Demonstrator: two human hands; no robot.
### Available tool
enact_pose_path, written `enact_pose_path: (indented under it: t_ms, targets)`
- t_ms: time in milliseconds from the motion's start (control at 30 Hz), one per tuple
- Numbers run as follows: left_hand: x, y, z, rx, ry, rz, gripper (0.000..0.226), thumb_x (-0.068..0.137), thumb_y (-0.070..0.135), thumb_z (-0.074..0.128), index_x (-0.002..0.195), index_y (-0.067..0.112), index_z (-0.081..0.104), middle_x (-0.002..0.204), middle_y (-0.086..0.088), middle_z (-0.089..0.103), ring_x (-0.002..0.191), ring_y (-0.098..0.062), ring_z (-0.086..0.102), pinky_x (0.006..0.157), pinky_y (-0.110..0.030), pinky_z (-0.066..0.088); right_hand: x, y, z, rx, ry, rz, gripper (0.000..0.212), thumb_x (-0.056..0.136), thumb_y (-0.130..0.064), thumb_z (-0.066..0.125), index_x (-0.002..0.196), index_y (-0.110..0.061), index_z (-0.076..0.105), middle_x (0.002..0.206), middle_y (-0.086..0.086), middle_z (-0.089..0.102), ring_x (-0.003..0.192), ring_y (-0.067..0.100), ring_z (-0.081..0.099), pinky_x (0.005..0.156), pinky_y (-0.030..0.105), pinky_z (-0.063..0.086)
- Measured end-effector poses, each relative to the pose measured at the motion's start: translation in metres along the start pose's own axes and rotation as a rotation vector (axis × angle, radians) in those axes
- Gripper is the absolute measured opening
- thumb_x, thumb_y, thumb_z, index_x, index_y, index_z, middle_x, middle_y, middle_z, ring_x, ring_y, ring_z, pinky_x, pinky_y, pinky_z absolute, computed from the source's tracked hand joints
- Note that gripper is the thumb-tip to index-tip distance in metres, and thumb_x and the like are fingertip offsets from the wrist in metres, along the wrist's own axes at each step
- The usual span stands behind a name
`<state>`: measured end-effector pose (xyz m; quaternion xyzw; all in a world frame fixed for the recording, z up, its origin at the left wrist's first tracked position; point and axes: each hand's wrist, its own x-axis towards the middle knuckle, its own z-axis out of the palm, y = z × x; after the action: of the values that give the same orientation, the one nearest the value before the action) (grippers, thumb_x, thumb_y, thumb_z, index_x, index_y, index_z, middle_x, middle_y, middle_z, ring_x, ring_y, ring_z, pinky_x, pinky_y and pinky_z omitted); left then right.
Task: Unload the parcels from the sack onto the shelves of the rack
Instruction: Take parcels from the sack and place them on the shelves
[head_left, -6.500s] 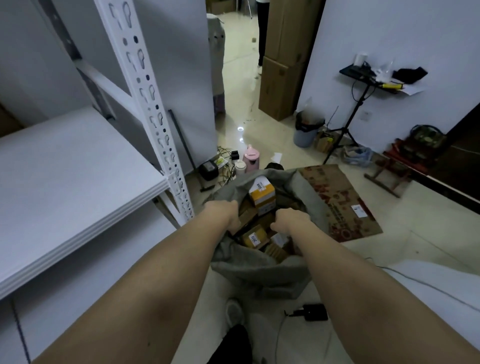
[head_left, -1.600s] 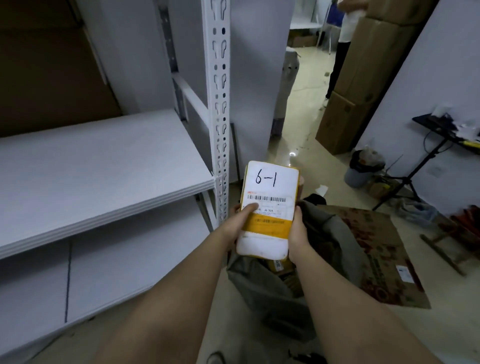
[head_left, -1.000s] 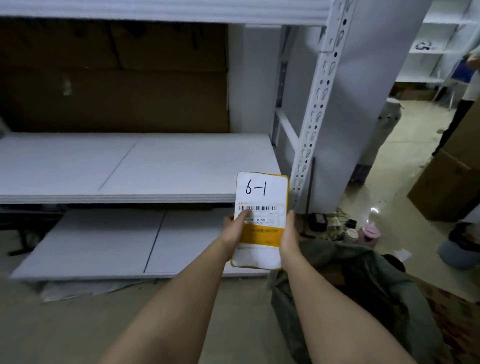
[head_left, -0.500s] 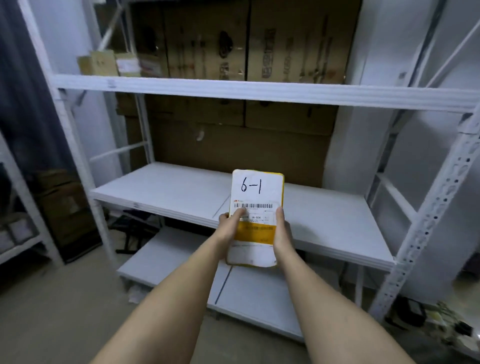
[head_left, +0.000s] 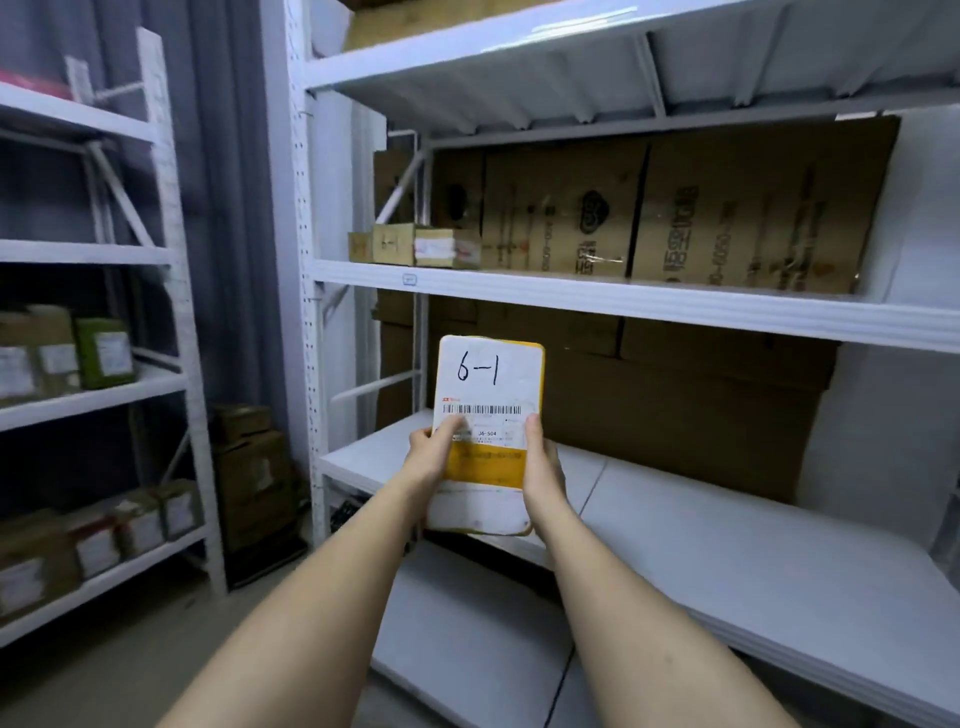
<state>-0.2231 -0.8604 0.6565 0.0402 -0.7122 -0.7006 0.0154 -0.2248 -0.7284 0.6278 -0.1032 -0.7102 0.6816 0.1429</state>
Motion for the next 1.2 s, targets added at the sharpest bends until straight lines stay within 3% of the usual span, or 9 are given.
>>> enact_pose_path:
  t_ms: [100,233,300,400,500,567,667,1033,1200]
  targets:
    - [0.025,0.025,-0.029,0.009,0.038,0.043,0.071,0.075,0.055,0.059,0.129,0.012,0.04,0.123,-0.004,0.052,0.111,-0.023,0.05,0.093,-0.039,0.04,0.021,-0.024,0.04,0.013,-0.024,-0.047,0.062,0.091,-0.071,0.031,0.125,-0.023,0.053,0.112,0.0,0.062,0.099,0.022,0.058,0.09,0.037,0.047]
    - [0.066,0.061,-0.052,0.017,0.089,0.129,0.047,0.088,0.04,0.056,0.124,0.014,0.038,0.116,-0.006,0.049,0.107,-0.023,0.049,0.09,-0.038,0.04,0.052,-0.068,0.075,-0.015,-0.022,-0.146,0.06,0.096,-0.063,0.029,0.133,-0.021,0.051,0.135,0.008,0.056,0.114,0.029,0.054,0.083,0.027,0.037]
    - [0.089,0.086,-0.058,0.035,0.088,0.223,0.058,0.086,0.043,0.057,0.13,0.012,0.038,0.12,-0.005,0.05,0.11,-0.022,0.048,0.091,-0.036,0.039,0.074,-0.093,0.087,-0.027,-0.016,-0.192,0.058,0.098,-0.059,0.027,0.135,-0.02,0.05,0.142,0.009,0.049,0.127,0.029,0.045,0.085,0.027,0.03]
    - [0.123,0.12,-0.061,0.047,0.12,0.355,0.074,0.076,0.053,0.06,0.135,0.012,0.04,0.126,-0.003,0.05,0.112,-0.02,0.049,0.097,-0.036,0.039,0.106,-0.126,0.104,-0.041,-0.011,-0.283,0.059,0.097,-0.062,0.024,0.131,-0.023,0.052,0.129,0.006,0.058,0.118,0.029,0.05,0.081,0.027,0.022]
    - [0.16,0.154,-0.059,0.036,0.128,0.457,0.059,0.089,0.044,0.056,0.137,0.013,0.041,0.128,-0.002,0.05,0.112,-0.017,0.046,0.091,-0.032,0.034,0.143,-0.157,0.121,0.007,0.021,-0.365,0.06,0.093,-0.07,0.025,0.124,-0.028,0.055,0.118,0.001,0.064,0.096,0.023,0.057,0.079,0.03,0.038]
    - [0.183,0.173,-0.056,0.027,0.132,0.508,0.06,0.089,0.047,0.055,0.139,0.016,0.041,0.134,-0.003,0.049,0.12,-0.019,0.046,0.096,-0.033,0.034,0.166,-0.176,0.127,0.009,0.046,-0.428,0.063,0.091,-0.072,0.025,0.125,-0.028,0.055,0.118,0.001,0.064,0.103,0.024,0.06,0.084,0.034,0.046]
    - [0.212,0.193,-0.05,-0.002,0.13,0.557,0.059,0.091,0.049,0.051,0.14,0.018,0.04,0.136,-0.001,0.046,0.126,-0.018,0.042,0.1,-0.034,0.03,0.193,-0.202,0.128,-0.037,0.063,-0.499,0.061,0.093,-0.069,0.025,0.132,-0.029,0.05,0.125,-0.001,0.058,0.109,0.024,0.055,0.081,0.031,0.038]
    - [0.284,0.242,-0.025,-0.042,-0.074,0.529,0.081,0.083,0.063,0.052,0.145,0.017,0.028,0.131,0.0,0.044,0.12,-0.02,0.042,0.096,-0.039,0.035,0.274,-0.24,0.128,-0.093,0.265,-0.649,0.061,0.095,-0.062,0.036,0.138,-0.018,0.042,0.142,0.007,0.038,0.122,0.024,0.045,0.085,0.029,0.031]
    - [0.328,0.245,-0.028,0.007,-0.199,0.547,0.065,0.092,0.049,0.051,0.143,0.014,0.03,0.135,-0.004,0.045,0.124,-0.023,0.044,0.108,-0.043,0.035,0.298,-0.244,0.142,-0.091,0.338,-0.594,0.065,0.092,-0.066,0.038,0.136,-0.018,0.04,0.131,0.005,0.047,0.105,0.019,0.047,0.082,0.032,0.033]
